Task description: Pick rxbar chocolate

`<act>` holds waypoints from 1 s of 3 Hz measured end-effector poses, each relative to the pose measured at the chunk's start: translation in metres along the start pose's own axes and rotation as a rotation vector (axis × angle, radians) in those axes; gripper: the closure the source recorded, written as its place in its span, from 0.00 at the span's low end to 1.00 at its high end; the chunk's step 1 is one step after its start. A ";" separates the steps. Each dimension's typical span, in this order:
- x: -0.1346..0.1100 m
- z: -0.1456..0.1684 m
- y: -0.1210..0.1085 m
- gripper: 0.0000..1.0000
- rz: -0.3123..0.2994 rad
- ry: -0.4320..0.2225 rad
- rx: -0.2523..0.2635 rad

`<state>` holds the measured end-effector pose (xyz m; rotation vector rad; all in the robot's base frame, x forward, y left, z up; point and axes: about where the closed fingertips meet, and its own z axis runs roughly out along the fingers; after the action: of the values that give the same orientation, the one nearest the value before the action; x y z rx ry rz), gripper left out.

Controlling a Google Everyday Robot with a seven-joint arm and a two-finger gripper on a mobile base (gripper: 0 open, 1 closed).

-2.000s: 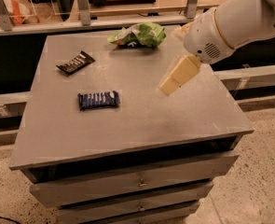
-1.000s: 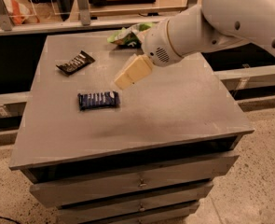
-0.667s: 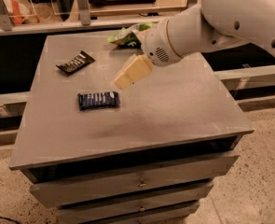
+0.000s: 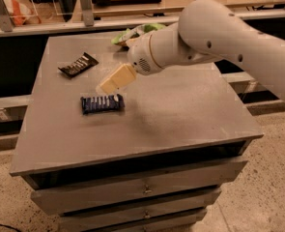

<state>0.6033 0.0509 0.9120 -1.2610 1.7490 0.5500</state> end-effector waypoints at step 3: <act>-0.030 0.120 -0.028 0.00 0.057 -0.157 -0.024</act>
Offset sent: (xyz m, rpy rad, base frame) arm 0.1001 0.1022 -0.0397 0.2037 0.0234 -0.0095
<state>0.6794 0.1475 0.8804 -1.1547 1.6555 0.6866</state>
